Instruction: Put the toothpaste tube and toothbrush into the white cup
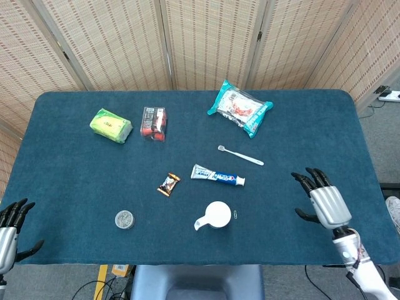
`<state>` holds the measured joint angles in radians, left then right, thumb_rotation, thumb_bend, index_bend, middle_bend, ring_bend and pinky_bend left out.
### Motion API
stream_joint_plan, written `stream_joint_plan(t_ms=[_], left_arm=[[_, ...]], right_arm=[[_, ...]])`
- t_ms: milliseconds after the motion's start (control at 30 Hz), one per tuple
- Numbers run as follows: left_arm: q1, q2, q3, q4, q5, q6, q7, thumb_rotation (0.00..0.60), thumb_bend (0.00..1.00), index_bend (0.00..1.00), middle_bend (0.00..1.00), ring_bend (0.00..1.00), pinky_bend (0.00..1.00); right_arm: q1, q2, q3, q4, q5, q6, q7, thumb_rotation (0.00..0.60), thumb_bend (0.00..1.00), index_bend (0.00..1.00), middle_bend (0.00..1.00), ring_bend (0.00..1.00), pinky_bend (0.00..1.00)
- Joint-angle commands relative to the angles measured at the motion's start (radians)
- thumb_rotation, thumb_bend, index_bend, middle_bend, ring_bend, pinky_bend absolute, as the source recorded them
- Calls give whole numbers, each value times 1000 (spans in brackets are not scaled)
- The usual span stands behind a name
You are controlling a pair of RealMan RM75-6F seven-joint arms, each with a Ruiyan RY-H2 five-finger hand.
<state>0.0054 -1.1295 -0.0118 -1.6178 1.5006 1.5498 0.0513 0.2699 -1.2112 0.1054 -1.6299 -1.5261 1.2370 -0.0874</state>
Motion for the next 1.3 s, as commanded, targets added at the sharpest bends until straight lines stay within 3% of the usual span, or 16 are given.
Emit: stream_joint_plan(t_ms=[33,200,467,600,900,1300], left_arm=[[6,3,3,4,-1,4,-7,600,248,169,108,99,155],[17,11,5,10,-3,16,-21,600,248,170,108,98,154],[29,18,6,19,-6,28,-38,600,248,170,108,98,155],[37,22,6,24,-10,33,-46,600,248,171,108,98,154],[45,22,8,34,-20,28,-54,600,248,199,108,99,155],[49,15,6,61,-29,18,-74,600,248,219,108,98,154]], right_arm=[[110,-85,57,5,85,-127,-98,600,95,150,262,86,104],[214,-190,98,67,157,-226,-183,600,169,150,262,87,104],[324,-322,128,180,262,-322,-270,600,190,150,262,87,104],[403,-439,142,311,350,-385,-337,600,191,150,262,86,104],[469,-570,144,474,414,-395,-362,600,207,161,271,94,104],[496,-665,132,589,380,-344,-309,600,344,351,372,226,225]])
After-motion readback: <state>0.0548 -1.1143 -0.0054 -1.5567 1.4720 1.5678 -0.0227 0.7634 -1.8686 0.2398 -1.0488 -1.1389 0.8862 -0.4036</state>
